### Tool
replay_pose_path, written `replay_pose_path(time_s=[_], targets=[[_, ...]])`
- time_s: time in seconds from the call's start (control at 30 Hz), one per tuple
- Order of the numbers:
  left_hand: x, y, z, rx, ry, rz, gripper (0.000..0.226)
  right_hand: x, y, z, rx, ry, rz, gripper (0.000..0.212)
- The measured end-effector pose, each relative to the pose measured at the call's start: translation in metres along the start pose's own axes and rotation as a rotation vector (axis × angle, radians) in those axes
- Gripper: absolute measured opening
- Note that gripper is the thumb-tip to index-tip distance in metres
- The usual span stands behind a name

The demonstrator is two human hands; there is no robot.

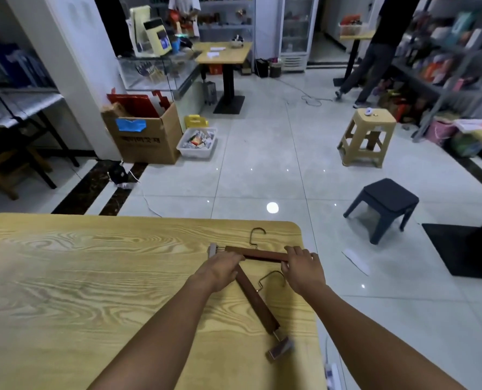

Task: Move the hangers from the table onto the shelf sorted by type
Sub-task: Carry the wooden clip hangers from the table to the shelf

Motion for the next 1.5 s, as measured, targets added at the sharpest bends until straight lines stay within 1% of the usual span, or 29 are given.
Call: replay_pose_path(time_s=[0.07, 0.2, 0.37, 0.5, 0.57, 0.7, 0.77, 0.9, 0.97, 1.17, 1.33, 1.43, 1.5], targets=[[0.008, 0.002, -0.016, 0.022, 0.049, -0.018, 0.049, 0.005, -0.005, -0.011, 0.011, 0.021, -0.007, 0.045], [0.025, 0.003, -0.047, 0.064, 0.106, -0.103, 0.055, 0.015, -0.01, -0.035, 0.025, 0.066, -0.009, 0.045], [0.04, 0.005, -0.073, 0.144, 0.145, -0.204, 0.051, 0.025, -0.012, -0.058, 0.023, 0.116, 0.021, 0.046], [0.047, 0.008, -0.079, 0.229, 0.243, -0.283, 0.064, 0.034, -0.014, -0.071, 0.053, 0.132, 0.027, 0.046], [0.049, 0.007, -0.082, 0.265, 0.246, -0.316, 0.061, 0.037, -0.016, -0.075, 0.057, 0.126, 0.032, 0.046], [0.053, 0.003, -0.091, 0.309, 0.199, -0.365, 0.044, 0.041, -0.021, -0.082, 0.043, 0.118, 0.046, 0.045], [0.053, 0.002, -0.093, 0.323, 0.197, -0.392, 0.04, 0.042, -0.023, -0.085, 0.042, 0.118, 0.049, 0.045], [0.053, 0.002, -0.093, 0.324, 0.198, -0.414, 0.038, 0.045, -0.022, -0.086, 0.053, 0.121, 0.052, 0.043], [0.05, 0.003, -0.091, 0.321, 0.225, -0.423, 0.039, 0.047, -0.021, -0.085, 0.062, 0.11, 0.051, 0.042], [0.033, 0.014, -0.086, 0.325, 0.257, -0.49, 0.039, 0.051, -0.02, -0.073, 0.061, 0.072, 0.051, 0.047], [0.016, 0.017, -0.078, 0.319, 0.269, -0.44, 0.038, 0.046, -0.018, -0.061, 0.036, 0.055, 0.052, 0.047], [0.005, 0.018, -0.07, 0.278, 0.263, -0.391, 0.043, 0.042, -0.016, -0.055, 0.016, 0.045, 0.06, 0.047], [-0.006, 0.02, -0.063, 0.246, 0.238, -0.359, 0.042, 0.04, -0.014, -0.052, 0.014, 0.045, 0.066, 0.048]])
Point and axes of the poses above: each hand's wrist, its own x-axis towards the middle knuckle, its own z-axis out of the back of the hand, y = z × x, the point moved 1 cm from there along x, towards the middle knuckle, and after that the axes turned 12 degrees about -y, right-handed, at the moved point
